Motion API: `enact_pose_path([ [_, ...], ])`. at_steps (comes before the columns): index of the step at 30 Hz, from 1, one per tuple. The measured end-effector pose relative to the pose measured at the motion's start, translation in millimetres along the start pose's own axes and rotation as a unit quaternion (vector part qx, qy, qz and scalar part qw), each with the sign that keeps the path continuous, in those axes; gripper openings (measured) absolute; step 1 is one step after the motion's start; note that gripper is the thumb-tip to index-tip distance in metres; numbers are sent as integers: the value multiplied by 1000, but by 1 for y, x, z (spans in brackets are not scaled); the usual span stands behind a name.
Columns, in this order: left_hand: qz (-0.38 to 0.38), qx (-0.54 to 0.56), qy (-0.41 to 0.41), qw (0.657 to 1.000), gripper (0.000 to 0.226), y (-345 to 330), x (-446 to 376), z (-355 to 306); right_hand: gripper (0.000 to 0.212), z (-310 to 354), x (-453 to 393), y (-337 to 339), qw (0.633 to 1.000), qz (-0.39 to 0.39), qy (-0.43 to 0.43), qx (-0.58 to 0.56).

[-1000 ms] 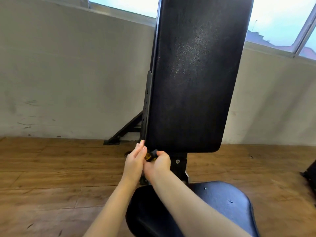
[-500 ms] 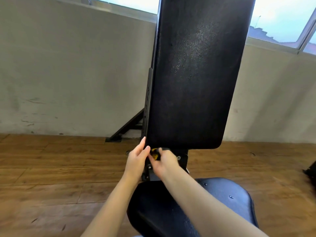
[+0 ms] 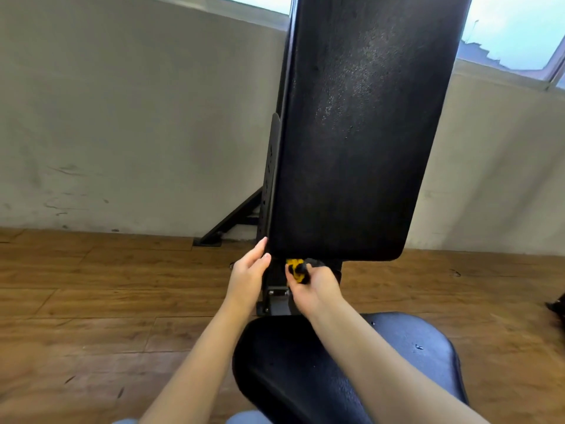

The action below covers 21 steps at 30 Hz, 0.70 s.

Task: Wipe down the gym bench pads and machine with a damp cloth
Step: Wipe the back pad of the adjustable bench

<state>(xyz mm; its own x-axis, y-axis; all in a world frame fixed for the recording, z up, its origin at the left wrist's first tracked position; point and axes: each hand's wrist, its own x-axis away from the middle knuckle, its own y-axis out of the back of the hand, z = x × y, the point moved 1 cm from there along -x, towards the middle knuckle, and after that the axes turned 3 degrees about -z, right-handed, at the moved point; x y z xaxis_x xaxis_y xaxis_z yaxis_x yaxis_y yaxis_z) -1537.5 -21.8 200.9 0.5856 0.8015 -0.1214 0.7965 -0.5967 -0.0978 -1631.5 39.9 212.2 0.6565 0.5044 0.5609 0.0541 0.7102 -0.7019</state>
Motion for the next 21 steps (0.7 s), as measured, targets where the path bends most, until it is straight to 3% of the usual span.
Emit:
enact_pose_path([
  [6, -29, 18, 14, 999, 42, 6, -3, 2, 39, -52, 13, -31, 990, 24, 3, 142],
  [9, -83, 52, 19, 995, 43, 16, -5, 2, 36, -61, 18, -44, 993, 14, -22, 115],
  [12, -83, 65, 23, 994, 44, 21, -4, 1, 17, -45, 16, -46, 996, -44, -25, 75],
  [15, -67, 72, 33, 995, 43, 22, -7, 0, 29, -16, 14, -27, 992, -47, -79, -90],
  [17, -39, 103, 53, 992, 43, 19, -7, 0, 21, 14, 7, -15, 995, -95, -25, 7],
  [18, -21, 103, 55, 993, 43, 16, -6, -1, 27, 29, 3, -6, 990, -124, 3, 68],
  [19, -5, 91, 50, 995, 43, 13, -5, -1, 41, 46, -4, 3, 994, -92, -15, 60],
  [20, 6, 78, 43, 996, 44, 9, -3, -1, 50, 61, -8, 5, 989, -113, -20, 91],
  [21, 10, 69, 37, 997, 45, 5, -1, 0, 50, 71, -6, 7, 988, -114, -26, 104],
])
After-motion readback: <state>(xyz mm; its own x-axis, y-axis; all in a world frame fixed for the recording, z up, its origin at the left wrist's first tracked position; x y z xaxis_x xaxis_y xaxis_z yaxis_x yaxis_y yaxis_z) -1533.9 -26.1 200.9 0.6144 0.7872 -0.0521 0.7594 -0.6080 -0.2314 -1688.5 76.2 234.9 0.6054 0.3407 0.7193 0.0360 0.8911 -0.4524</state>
